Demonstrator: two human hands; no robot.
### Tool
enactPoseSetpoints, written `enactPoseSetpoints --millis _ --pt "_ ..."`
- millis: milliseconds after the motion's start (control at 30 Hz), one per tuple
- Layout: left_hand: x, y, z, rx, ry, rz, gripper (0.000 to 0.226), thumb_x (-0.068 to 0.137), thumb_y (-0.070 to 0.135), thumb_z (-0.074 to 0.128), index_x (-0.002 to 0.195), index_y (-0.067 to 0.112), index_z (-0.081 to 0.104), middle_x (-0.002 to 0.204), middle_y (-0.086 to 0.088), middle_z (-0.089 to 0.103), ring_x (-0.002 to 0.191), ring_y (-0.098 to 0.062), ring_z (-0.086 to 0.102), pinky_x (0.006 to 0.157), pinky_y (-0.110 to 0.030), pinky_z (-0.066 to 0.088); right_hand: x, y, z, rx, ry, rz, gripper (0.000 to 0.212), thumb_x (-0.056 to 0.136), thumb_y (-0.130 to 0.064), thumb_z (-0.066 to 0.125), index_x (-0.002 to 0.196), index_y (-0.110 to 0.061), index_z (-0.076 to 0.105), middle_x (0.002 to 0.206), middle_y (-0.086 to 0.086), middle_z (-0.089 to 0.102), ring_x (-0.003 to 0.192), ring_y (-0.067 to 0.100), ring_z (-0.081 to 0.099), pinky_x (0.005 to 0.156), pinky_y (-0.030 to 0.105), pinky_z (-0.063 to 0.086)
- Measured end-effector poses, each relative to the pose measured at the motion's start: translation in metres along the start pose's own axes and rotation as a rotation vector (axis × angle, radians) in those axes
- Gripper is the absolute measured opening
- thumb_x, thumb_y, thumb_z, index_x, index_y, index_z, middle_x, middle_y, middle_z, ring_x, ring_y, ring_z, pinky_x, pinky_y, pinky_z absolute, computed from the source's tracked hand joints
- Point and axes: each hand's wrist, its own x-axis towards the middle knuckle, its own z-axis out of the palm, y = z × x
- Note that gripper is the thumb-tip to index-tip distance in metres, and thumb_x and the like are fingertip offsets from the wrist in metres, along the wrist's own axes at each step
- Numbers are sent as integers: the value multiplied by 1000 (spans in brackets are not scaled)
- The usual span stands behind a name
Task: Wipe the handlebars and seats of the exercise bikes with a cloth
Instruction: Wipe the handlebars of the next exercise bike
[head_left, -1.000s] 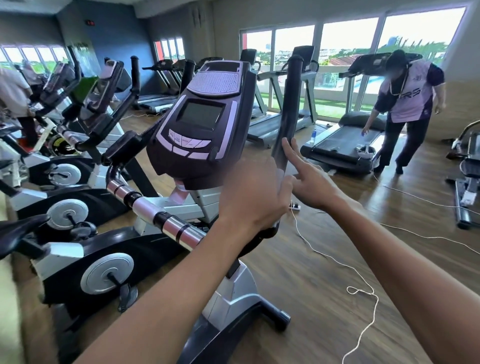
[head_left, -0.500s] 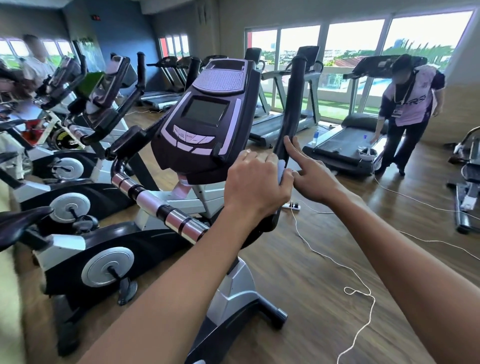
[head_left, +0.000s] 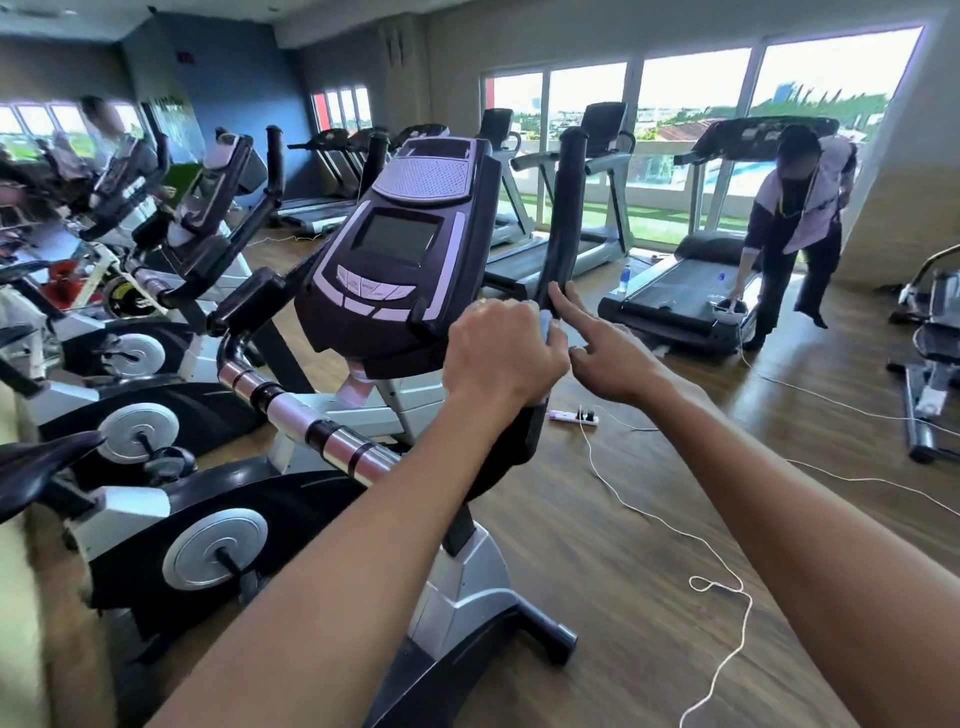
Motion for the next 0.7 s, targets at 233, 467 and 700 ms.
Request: enactPoseSetpoints --millis 233,467,700 --pt "-44 -12 2 -186 347 28 23 85 36 60 78 16 68 77 2 66 80 -22 61 66 -26 33 -18 0 -14 113 -74 -20 76 100 -4 46 163 -34 15 170 -7 16 132 8 51 99 14 24" --pt "-69 11 13 320 180 430 42 84 32 59 110 2 73 114 -15 73 108 -36 64 113 -47 37 -33 26 -14 162 -22 35 61 104 -14 49 161 -17 29 164 9 35 149 22 35 115 27 26" --pt "-5 45 9 742 -116 322 55 92 26 39 136 -1 60 125 -19 69 117 -35 62 111 -43 39 -22 34 -10 218 33 36 60 104 -14 47 161 -14 28 165 6 32 152 22 30 116 26 23"
